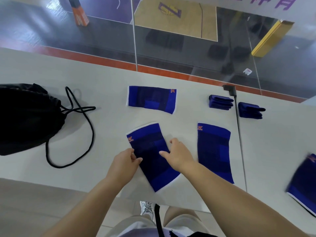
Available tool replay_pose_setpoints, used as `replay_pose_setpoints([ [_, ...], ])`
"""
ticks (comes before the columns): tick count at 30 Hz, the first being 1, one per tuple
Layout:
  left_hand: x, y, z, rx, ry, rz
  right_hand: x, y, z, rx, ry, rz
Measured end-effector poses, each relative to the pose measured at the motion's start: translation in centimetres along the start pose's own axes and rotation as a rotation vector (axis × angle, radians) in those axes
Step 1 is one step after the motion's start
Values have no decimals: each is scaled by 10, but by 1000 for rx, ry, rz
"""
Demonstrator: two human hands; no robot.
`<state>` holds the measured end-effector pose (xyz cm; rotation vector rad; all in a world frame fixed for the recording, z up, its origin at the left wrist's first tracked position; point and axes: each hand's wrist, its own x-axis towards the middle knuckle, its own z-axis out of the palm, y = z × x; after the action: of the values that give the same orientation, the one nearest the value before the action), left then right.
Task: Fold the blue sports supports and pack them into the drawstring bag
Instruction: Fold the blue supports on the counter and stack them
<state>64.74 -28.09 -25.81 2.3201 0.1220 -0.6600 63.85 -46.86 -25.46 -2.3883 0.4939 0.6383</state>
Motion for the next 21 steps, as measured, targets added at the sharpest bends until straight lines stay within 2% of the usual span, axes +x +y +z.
replay_pose_setpoints([
  [5,1,6,11,-291,1,-177,2,-4,8,110,-84,59],
  [8,3,12,14,-405,-66,-225,1,1,6,145,-134,39],
  [11,3,19,17,-469,-89,-246,-7,10,-5,201,-114,-4],
  [15,0,36,21,-406,-95,-152,-24,27,-35,346,-75,-74],
  [19,-7,73,33,-450,-227,-27,-42,55,-64,343,46,-144],
  [21,-10,92,42,-475,-296,14,-46,76,-73,343,104,-108],
])
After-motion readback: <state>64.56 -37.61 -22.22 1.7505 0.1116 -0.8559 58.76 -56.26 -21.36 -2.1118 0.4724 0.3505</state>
